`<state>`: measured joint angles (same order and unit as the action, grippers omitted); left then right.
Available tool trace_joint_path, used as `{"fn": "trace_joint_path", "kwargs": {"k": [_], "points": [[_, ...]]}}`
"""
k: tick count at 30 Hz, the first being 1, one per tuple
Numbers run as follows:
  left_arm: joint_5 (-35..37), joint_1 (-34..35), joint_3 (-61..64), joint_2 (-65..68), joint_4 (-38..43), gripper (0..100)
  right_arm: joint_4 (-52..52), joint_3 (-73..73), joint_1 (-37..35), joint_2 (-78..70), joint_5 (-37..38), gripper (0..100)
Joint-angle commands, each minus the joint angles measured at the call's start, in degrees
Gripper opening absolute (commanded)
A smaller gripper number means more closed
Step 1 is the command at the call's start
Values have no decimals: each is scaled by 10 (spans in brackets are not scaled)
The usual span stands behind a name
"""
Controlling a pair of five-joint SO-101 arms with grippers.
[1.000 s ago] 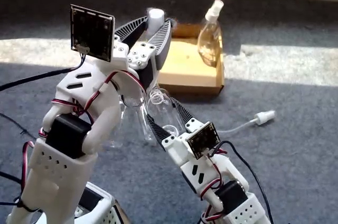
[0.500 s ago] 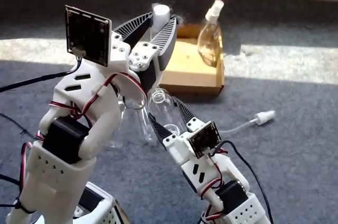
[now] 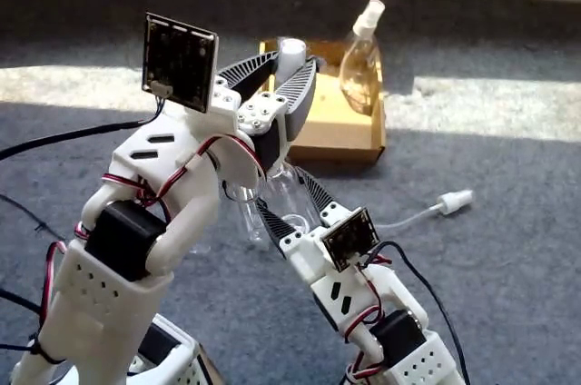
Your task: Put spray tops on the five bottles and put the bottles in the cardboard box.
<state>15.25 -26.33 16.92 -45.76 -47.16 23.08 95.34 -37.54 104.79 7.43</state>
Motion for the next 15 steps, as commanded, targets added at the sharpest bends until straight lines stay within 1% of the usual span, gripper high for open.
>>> {"fn": "trace_joint_path", "kwargs": {"k": [1, 4, 7, 11, 15], "points": [[7, -2, 16, 0, 3, 66, -14, 4, 9, 5, -3, 4], [7, -2, 51, 0, 31, 66, -14, 2, 10, 6, -3, 4], [8, 12, 95, -2, 60, 66, -15, 2, 35, 6, -5, 4], [10, 16, 130, -2, 63, 66, -17, 2, 70, 6, -6, 4], [10, 12, 154, -3, 63, 66, -51, 6, 72, 6, -6, 4]]}}
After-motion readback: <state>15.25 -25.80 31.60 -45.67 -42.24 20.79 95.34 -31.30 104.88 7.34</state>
